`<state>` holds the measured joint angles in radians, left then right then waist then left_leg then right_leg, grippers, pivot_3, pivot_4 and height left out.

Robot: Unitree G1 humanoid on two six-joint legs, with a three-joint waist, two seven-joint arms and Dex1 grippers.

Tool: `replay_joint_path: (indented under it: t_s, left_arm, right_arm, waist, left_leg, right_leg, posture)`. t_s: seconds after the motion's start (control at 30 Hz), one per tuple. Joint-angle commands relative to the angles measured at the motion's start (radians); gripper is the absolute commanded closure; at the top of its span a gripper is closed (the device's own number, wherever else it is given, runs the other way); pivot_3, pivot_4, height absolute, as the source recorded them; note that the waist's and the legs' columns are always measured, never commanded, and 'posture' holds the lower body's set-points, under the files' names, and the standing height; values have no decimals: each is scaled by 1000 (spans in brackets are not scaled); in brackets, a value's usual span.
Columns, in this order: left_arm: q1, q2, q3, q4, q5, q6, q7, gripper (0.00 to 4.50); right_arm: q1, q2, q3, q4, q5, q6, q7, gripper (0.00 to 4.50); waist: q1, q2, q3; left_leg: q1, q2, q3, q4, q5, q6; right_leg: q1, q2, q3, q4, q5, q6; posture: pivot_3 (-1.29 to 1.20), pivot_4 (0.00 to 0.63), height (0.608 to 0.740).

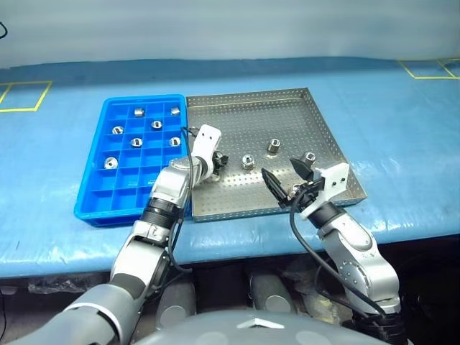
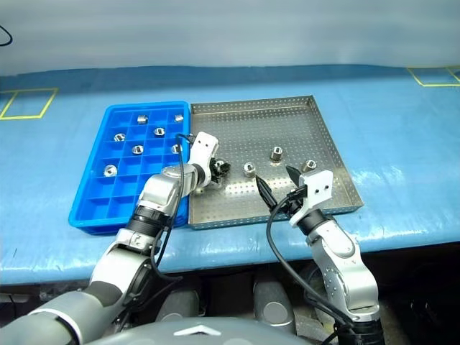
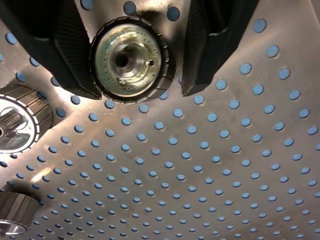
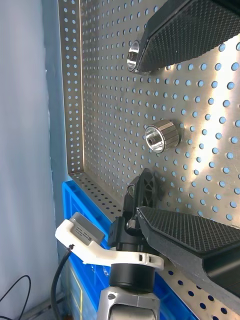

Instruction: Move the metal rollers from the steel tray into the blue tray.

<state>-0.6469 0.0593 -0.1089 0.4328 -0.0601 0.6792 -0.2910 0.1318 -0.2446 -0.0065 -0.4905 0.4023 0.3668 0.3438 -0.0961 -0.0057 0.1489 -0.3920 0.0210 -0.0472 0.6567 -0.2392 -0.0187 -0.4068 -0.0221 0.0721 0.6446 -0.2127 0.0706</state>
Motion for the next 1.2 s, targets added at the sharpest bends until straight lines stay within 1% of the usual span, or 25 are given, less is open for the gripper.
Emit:
replay_joint_path:
  t_s: [0.03, 0.17, 0.27, 0.33, 0.4, 0.47, 0.53, 0.73, 0.9, 0.97, 1.07, 1.2]
  left_arm:
    - [49, -15, 70, 4, -7, -80, 81, 2777]
    - [103, -60, 107, -163, -56, -169, 101, 2776]
    - [149, -127, 150, -359, -107, -254, 151, 2776]
    - [178, -170, 161, -475, -71, -321, 251, 2776]
    - [210, -205, 162, -555, 15, -363, 389, 2776]
    - [244, -222, 154, -604, 62, -360, 462, 2776]
    - [297, -235, 143, -659, 91, -356, 504, 2776]
    - [506, -223, 87, -814, 121, -284, 555, 2776]
    - [645, -197, 51, -921, 122, -225, 598, 2776]
    - [696, -190, 45, -959, 134, -202, 615, 2776]
    - [748, -182, 51, -990, 139, -178, 629, 2776]
    - [737, -179, 77, -985, 135, -168, 650, 2776]
  right_arm:
    - [-17, 2, -6, -26, 0, -30, 6, 0]
    - [-36, 2, 3, -1, 0, -30, 17, 0]
    - [-79, -2, 20, 38, 5, -22, 44, 0]
    - [-121, -3, 33, 72, 6, -18, 67, 0]
    - [-159, -4, 45, 109, 9, -15, 90, 0]
    - [-188, -4, 55, 139, 9, -15, 111, 0]
    - [-222, 0, 72, 175, 8, -14, 134, 0]
    - [-309, 16, 121, 265, 8, -14, 198, 0]
    - [-332, 23, 135, 304, 5, -14, 226, 0]
    - [-338, 26, 142, 317, 4, -13, 236, 0]
    - [-347, 31, 152, 330, 3, -11, 249, 0]
    - [-357, 35, 158, 340, 1, -11, 257, 0]
  waist:
    - [0, 0, 0]
    - [-2, -1, 1]
    - [11, -5, 5]
    - [28, -8, 7]
    - [49, -8, 7]
    - [78, -8, 7]
    - [96, -8, 7]
    - [158, -9, 7]
    - [209, -11, 9]
    - [228, -12, 9]
    - [245, -12, 9]
    - [267, -12, 9]
  left_leg:
    - [0, 0, 0, 0, 0, 0]
    - [-1, 0, 1, -1, 0, 0]
    - [-4, 1, 1, -3, 0, 0]
    - [-5, 0, 0, -4, 0, 0]
    - [-6, 0, -1, -4, 0, 0]
    - [-6, 0, -1, -4, 0, 0]
    - [-5, -1, -2, -4, 0, 0]
    - [-7, -1, -3, -4, 0, 0]
    - [-8, -1, -4, -4, -1, 1]
    - [-8, -1, -6, -4, 0, 0]
    - [-8, -1, -5, -4, 0, 0]
    - [-8, -1, -6, -4, 0, 0]
  right_leg:
    - [0, 0, 0, 0, 0, 0]
    - [-2, 1, 2, 0, 1, 1]
    - [-5, 1, 2, 0, 2, 2]
    - [-6, 1, 1, 0, 2, 2]
    - [-7, 0, 0, -1, 2, 2]
    - [-6, 0, 0, -2, 2, 2]
    - [-4, -1, -1, -2, 2, 2]
    - [-5, -2, -4, -2, 3, -1]
    - [-6, -2, -5, -2, 2, -3]
    - [-5, -2, -7, -2, -2, -4]
    - [-5, -2, -7, -2, -3, -6]
    - [-6, -2, -7, -2, -3, -6]
  posture:
    - [-97, 150, 740]
    - [-40, 150, 740]
    - [11, 150, 740]
    - [66, 150, 740]
    - [108, 150, 740]
    - [164, 150, 740]
    - [204, 150, 740]
    - [327, 150, 740]
    - [378, 150, 740]
    - [395, 150, 740]
    - [415, 150, 740]
    - [422, 150, 740]
